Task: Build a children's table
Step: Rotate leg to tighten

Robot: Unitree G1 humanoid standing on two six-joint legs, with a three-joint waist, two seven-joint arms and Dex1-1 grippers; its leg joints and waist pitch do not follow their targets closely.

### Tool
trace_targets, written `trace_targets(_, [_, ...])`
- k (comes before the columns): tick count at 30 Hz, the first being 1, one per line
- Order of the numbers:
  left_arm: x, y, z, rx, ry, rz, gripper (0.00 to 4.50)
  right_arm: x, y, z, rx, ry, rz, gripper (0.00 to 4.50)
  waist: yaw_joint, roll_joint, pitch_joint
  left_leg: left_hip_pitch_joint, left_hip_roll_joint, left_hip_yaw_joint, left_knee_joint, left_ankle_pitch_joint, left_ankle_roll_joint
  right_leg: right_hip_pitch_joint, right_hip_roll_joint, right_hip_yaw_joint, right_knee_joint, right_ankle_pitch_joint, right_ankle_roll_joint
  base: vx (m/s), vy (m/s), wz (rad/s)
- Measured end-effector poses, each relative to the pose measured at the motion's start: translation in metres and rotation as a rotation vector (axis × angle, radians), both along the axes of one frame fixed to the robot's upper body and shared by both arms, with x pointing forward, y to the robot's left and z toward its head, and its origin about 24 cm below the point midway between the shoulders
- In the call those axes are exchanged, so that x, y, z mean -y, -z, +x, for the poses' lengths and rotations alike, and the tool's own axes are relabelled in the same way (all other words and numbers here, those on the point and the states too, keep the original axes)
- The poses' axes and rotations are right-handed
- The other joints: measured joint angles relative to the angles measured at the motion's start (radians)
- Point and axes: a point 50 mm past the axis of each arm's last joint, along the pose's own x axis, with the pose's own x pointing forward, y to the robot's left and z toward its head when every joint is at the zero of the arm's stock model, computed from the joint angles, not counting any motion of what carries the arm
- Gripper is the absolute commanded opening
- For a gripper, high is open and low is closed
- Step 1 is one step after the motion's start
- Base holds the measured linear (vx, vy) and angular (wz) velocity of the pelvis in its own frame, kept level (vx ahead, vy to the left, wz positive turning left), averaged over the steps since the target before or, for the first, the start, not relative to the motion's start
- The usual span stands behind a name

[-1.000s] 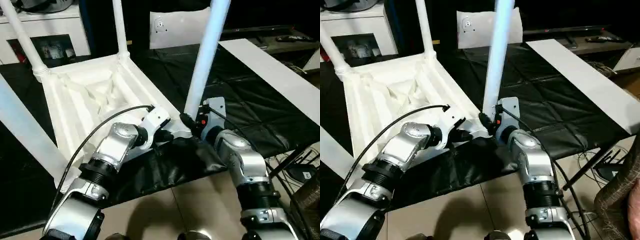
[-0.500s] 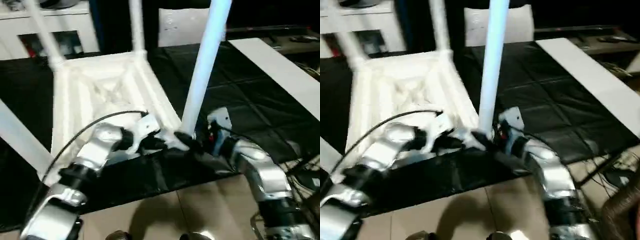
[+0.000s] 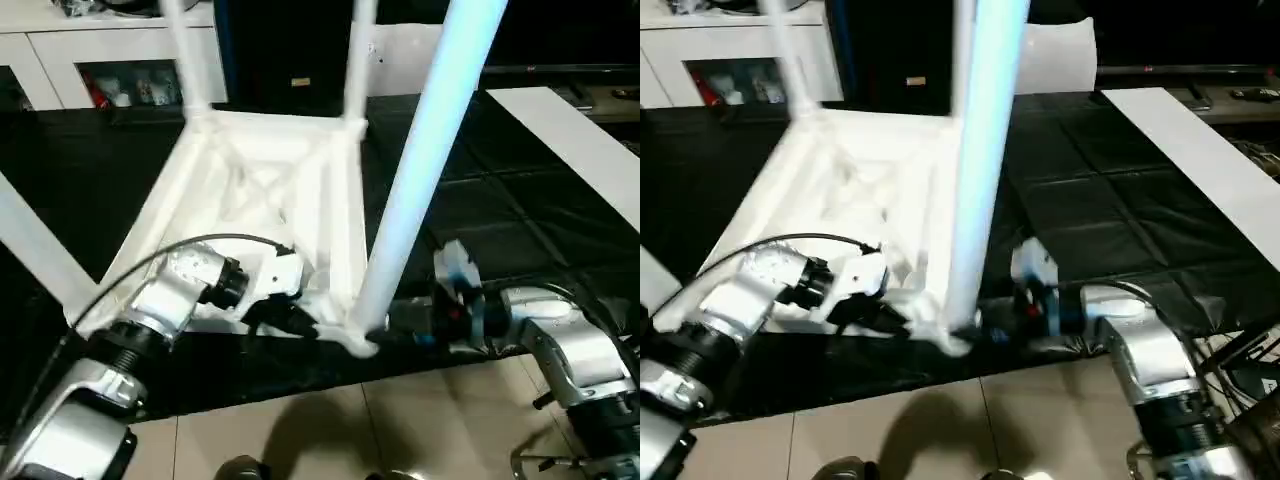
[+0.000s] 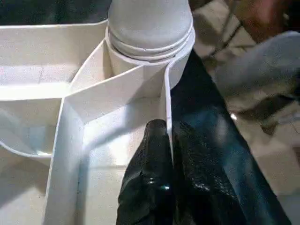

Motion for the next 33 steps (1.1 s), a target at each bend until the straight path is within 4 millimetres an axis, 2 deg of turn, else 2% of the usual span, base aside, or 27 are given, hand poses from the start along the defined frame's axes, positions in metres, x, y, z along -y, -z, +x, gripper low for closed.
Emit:
trace_targets(3, [0.001,0.000,-0.001,-0.005,0.044,0.008,0.00,-0.001,-0.001,0.000,-0.011,-0.054,-0.017,3.17,0.003,0.000,0.000,0.000,0.000,0.000,0.000,0.000,0.000,0.000,0.000,0.000,0.000,0.000,0.000,0.000,0.000,0.00])
trace_targets(5, [0.004,-0.001,-0.002,-0.003,0.065,0.012,0.00,-0.003,0.000,0.000,-0.017,-0.078,-0.019,2.88,0.004,0.000,0.000,0.000,0.000,0.000,0.001,0.000,0.000,0.000,0.000,0.000,0.000,0.000,0.000,0.000,0.000,0.00])
trace_targets(9, [0.006,0.000,-0.003,-0.007,0.089,0.013,0.00,-0.003,0.003,0.001,-0.039,-0.092,-0.022,2.81,0.005,0.000,0.000,0.000,0.000,0.000,0.001,0.000,0.000,0.000,0.000,0.000,0.001,0.000,0.000,0.000,0.000,0.00])
trace_targets(10, [0.006,0.000,-0.003,-0.004,0.094,0.013,0.00,-0.004,0.003,0.000,-0.042,-0.100,-0.023,2.54,0.004,0.000,0.000,0.000,0.001,0.000,0.001,0.000,0.000,0.000,0.000,0.000,0.001,0.000,0.000,0.000,0.000,0.00])
trace_targets(15, [0.006,0.000,-0.003,0.000,0.105,0.012,0.00,-0.006,0.002,0.002,-0.041,-0.115,-0.028,2.15,0.004,0.000,0.000,0.000,0.001,0.000,0.001,0.000,0.000,0.000,0.000,-0.001,0.001,0.000,0.000,0.000,0.000,0.00])
trace_targets(26, [0.004,0.001,-0.002,-0.018,0.057,-0.002,0.00,-0.013,0.005,0.001,-0.055,-0.053,0.014,2.04,0.003,0.000,0.000,0.002,0.001,0.000,0.001,0.000,0.000,0.000,0.000,-0.001,0.003,0.000,0.000,0.000,0.000,0.00])
trace_targets(30, [-0.004,0.002,0.005,-0.006,-0.099,0.001,0.00,-0.020,0.011,0.007,-0.042,0.125,0.048,2.04,-0.016,0.000,0.000,0.004,0.001,0.000,0.002,0.001,-0.001,0.000,0.000,-0.001,0.004,-0.001,0.002,0.000,0.000,0.00])
trace_targets(33, [-0.003,0.003,0.011,0.013,-0.223,-0.010,0.00,-0.026,0.014,0.016,-0.032,0.303,0.052,2.03,-0.048,0.000,-0.001,0.005,0.001,0.000,0.002,0.001,-0.002,0.000,0.000,0.000,0.002,-0.002,0.004,0.000,0.000,0.00])
